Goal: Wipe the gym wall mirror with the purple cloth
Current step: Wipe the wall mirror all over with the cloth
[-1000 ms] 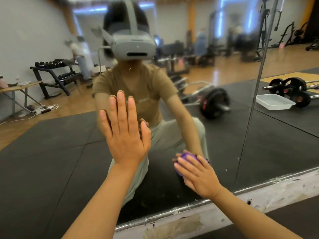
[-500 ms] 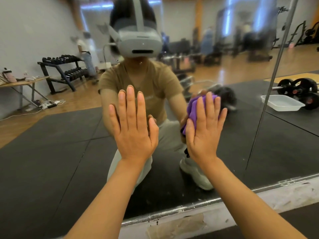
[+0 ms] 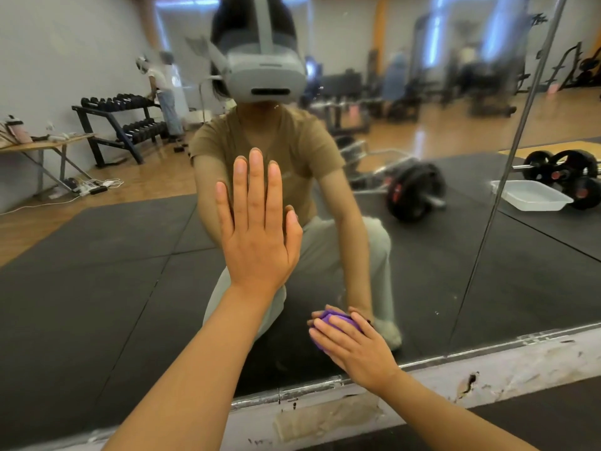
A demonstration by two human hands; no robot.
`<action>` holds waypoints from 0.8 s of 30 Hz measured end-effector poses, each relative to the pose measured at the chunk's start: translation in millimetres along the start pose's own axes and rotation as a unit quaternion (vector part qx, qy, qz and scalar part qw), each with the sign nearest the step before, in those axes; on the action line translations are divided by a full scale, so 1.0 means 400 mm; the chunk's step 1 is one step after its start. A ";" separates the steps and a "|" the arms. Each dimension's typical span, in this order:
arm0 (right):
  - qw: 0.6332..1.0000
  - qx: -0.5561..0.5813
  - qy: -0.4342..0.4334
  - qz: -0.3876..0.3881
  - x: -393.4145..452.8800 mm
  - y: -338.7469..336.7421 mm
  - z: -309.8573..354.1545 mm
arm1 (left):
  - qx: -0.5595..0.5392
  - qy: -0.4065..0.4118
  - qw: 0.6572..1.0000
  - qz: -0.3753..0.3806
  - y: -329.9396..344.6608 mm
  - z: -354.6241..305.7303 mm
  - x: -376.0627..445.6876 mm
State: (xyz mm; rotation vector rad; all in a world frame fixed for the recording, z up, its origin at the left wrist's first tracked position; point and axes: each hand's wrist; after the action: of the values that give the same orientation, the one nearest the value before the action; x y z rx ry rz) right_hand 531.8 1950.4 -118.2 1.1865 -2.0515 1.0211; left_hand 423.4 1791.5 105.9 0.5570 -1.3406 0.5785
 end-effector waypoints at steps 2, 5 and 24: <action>0.999 0.007 0.020 -0.032 0.064 -0.014 -0.030 | 0.008 0.018 1.000 0.013 -0.007 0.014 -0.020; 0.990 0.029 0.108 -0.090 0.221 -0.062 -0.121 | 0.009 0.045 0.998 0.033 -0.018 0.032 -0.042; 0.992 -0.005 -0.120 0.025 0.150 -0.048 -0.084 | -0.046 0.018 0.995 0.087 -0.070 0.025 -0.014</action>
State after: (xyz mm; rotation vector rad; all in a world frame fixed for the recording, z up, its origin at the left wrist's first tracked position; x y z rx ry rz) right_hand 524.4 1944.2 -47.5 1.3132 -2.2770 0.9273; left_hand 434.2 1763.8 100.6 0.3554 -1.3826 0.6627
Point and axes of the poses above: each hand's wrist, its own x-axis towards the middle knuckle, its own y-axis out of the palm, z = x × y, and after that the axes turned 10 degrees about -z, right-handed
